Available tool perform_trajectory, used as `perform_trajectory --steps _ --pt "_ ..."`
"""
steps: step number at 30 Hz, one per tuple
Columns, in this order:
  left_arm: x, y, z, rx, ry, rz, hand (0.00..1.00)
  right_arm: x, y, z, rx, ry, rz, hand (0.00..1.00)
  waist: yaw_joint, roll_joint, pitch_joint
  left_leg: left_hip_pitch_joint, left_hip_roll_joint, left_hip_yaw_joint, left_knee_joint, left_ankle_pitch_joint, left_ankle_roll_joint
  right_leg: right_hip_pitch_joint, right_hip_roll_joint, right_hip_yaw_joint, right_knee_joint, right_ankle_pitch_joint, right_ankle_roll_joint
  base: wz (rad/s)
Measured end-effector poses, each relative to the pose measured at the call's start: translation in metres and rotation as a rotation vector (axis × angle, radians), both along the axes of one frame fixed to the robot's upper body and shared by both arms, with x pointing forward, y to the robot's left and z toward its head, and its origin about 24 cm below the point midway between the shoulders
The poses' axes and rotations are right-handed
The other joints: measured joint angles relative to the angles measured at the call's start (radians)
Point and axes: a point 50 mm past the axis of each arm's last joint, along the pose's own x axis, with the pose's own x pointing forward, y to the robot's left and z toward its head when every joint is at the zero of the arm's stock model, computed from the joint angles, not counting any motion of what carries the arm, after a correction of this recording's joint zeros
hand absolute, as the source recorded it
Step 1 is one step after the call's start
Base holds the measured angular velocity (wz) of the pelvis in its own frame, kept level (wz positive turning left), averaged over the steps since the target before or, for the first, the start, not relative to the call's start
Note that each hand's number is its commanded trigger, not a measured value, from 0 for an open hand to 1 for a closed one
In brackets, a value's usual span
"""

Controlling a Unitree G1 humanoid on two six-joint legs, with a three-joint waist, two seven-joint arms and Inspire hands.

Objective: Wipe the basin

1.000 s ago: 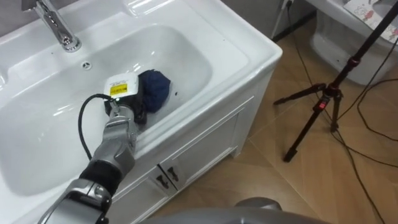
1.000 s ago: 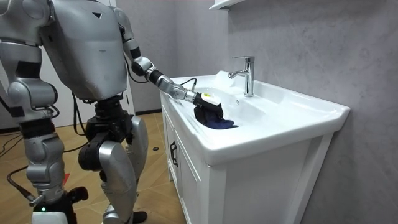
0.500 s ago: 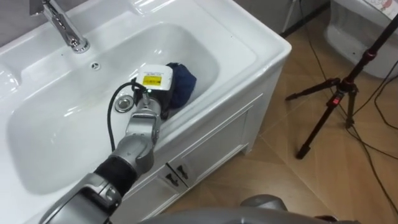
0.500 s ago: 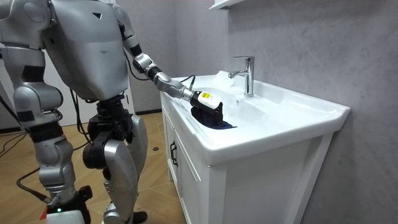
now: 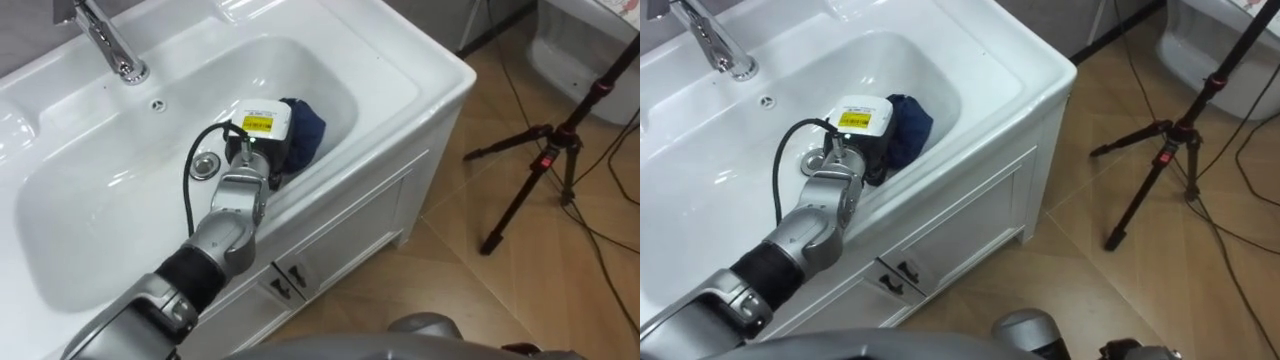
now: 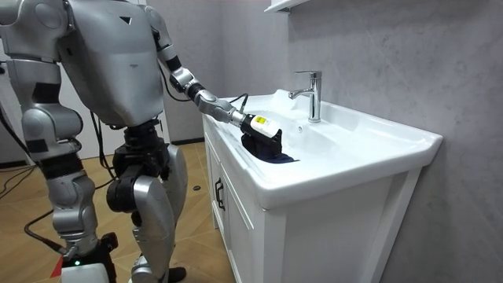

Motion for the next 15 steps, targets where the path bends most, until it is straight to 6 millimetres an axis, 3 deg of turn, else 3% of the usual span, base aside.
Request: perform_trajectory --steps 5,15 --pt "-0.0014 0.0018 -0.0014 0.004 -0.001 0.003 1.00 0.0004 0.0007 -0.0002 -0.004 -0.004 0.001 0.00 0.002 -0.001 0.0004 0.005 0.000 0.024 -0.001 0.000 0.000 -0.001 0.002 0.014 0.002 -0.001 0.001 -0.07" --pt "-0.0045 0.0026 -0.0023 0.029 -0.033 -0.008 1.00 0.0036 0.0007 0.0001 -0.024 -0.026 0.008 0.00 0.004 -0.011 0.0041 0.005 -0.001 0.025 -0.001 0.000 0.000 -0.006 0.001 0.029 0.000 -0.003 0.005 -0.03"
